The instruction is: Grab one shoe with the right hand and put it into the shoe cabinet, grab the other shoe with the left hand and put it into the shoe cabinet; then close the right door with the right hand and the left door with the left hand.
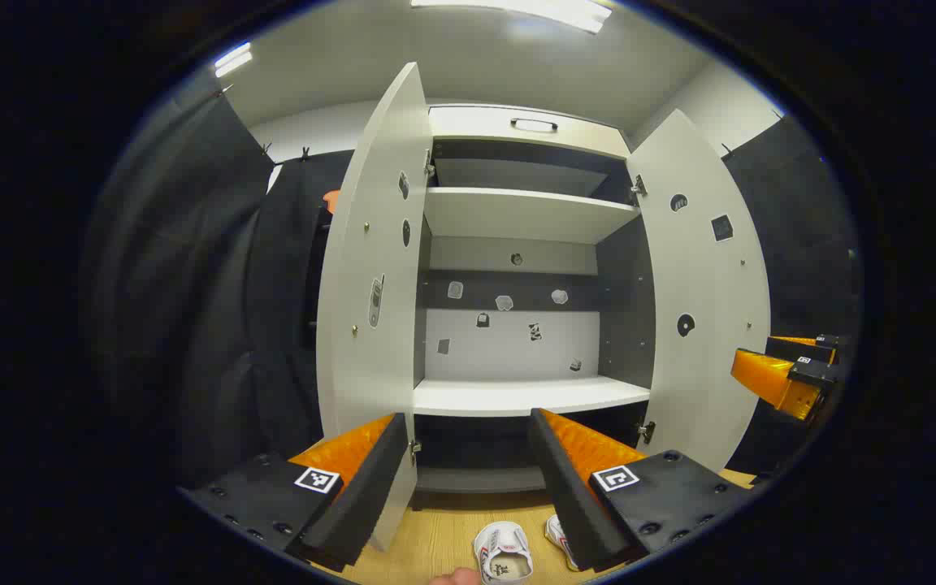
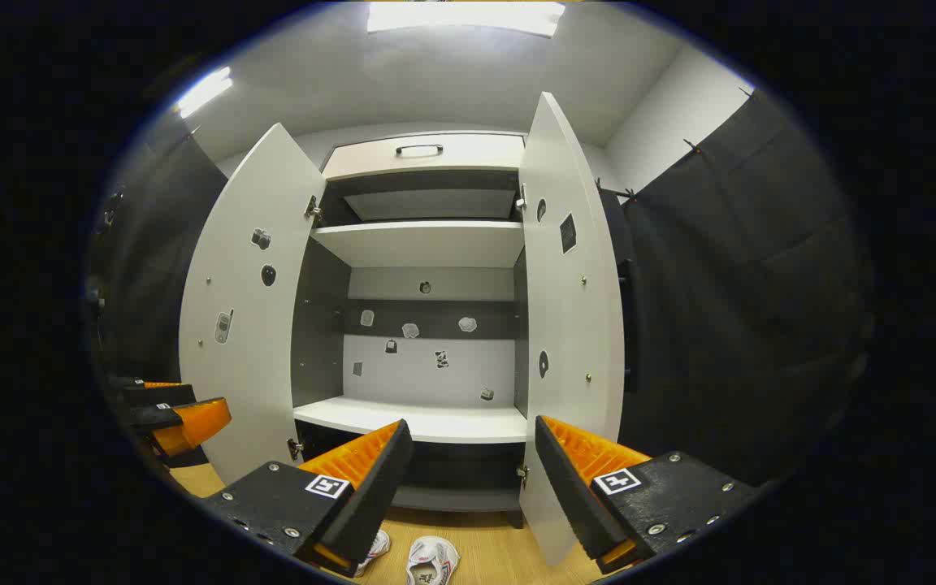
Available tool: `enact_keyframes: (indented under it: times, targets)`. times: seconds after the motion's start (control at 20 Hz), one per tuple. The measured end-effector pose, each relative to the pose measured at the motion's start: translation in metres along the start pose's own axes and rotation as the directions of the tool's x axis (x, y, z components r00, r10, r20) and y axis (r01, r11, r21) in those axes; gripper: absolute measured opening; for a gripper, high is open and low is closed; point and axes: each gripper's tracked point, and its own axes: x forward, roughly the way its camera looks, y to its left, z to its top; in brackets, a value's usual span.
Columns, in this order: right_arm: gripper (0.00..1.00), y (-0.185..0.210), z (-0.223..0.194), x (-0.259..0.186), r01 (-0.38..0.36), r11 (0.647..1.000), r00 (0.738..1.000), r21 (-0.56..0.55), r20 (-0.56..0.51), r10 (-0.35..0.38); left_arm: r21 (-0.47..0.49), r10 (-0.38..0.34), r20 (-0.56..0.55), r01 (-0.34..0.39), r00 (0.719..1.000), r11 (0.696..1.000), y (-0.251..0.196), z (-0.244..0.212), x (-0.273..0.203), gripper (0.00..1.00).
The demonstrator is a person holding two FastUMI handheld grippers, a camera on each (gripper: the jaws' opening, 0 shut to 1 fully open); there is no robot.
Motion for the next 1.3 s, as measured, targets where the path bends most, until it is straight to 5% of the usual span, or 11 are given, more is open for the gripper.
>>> enact_keyframes:
  times: [1.1, 1.3]
  targets:
    - [0.93, 0.001, -0.004, -0.002, 0.0, 1.0, 1.0, 0.001, 0.003, 0.0, -0.008, 0.011, 0.001, -0.01, 1.0, 1.0, 0.0, -0.001, -0.001, 0.98]
    - [0.93, 0.007, -0.029, 0.005, -0.02, 0.999, 0.999, -0.028, -0.043, 0.019, -0.012, 0.015, 0.002, -0.015, 1.0, 1.0, 0.001, -0.001, -0.001, 0.98]
